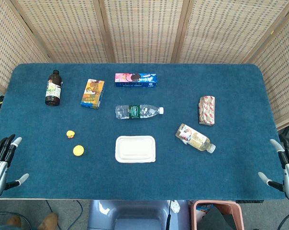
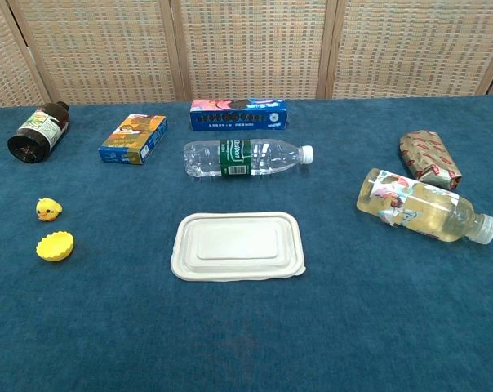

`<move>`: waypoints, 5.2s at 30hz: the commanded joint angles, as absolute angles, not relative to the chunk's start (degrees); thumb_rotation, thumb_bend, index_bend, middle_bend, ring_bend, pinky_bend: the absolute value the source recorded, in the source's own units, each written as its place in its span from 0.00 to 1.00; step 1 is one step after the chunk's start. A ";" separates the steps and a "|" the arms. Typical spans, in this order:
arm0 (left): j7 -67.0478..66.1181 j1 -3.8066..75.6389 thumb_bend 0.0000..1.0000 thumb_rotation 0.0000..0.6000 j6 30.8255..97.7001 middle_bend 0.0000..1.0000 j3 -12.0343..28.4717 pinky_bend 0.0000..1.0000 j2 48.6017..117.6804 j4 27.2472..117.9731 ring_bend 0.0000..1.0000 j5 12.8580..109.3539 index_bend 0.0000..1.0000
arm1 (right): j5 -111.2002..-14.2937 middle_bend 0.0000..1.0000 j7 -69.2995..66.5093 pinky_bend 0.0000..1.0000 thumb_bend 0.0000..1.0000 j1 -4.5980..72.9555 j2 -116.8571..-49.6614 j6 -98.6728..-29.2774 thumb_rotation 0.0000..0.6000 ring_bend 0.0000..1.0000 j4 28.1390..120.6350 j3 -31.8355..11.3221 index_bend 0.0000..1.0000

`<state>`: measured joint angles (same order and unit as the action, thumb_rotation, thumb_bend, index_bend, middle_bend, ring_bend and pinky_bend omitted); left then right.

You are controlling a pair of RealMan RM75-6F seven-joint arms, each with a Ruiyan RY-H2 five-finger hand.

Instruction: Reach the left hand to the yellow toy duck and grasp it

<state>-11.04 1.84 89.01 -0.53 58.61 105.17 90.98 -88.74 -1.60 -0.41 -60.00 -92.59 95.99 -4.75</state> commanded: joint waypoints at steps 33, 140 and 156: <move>-4.83 31.78 0.16 1.00 48.84 0.00 10.08 0.00 83.20 64.18 0.00 72.01 0.33 | -83.37 0.00 -3.70 0.00 0.00 1.36 -59.16 -86.74 1.00 0.00 96.12 -5.54 0.00; -8.56 31.61 0.24 1.00 51.24 0.00 2.99 0.00 79.76 80.72 0.00 72.34 0.03 | -82.24 0.00 -5.60 0.00 0.00 1.56 -59.82 -86.07 1.00 0.00 94.71 -5.72 0.00; 3.48 18.26 0.00 1.00 75.12 0.00 2.68 0.00 63.48 95.55 0.00 79.80 0.00 | -83.19 0.00 -5.94 0.00 0.00 1.21 -59.58 -87.07 1.00 0.00 95.05 -5.59 0.00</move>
<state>1.91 23.29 67.84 3.18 67.54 91.58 77.81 -83.19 -5.93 1.22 -59.58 -87.07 95.05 -5.59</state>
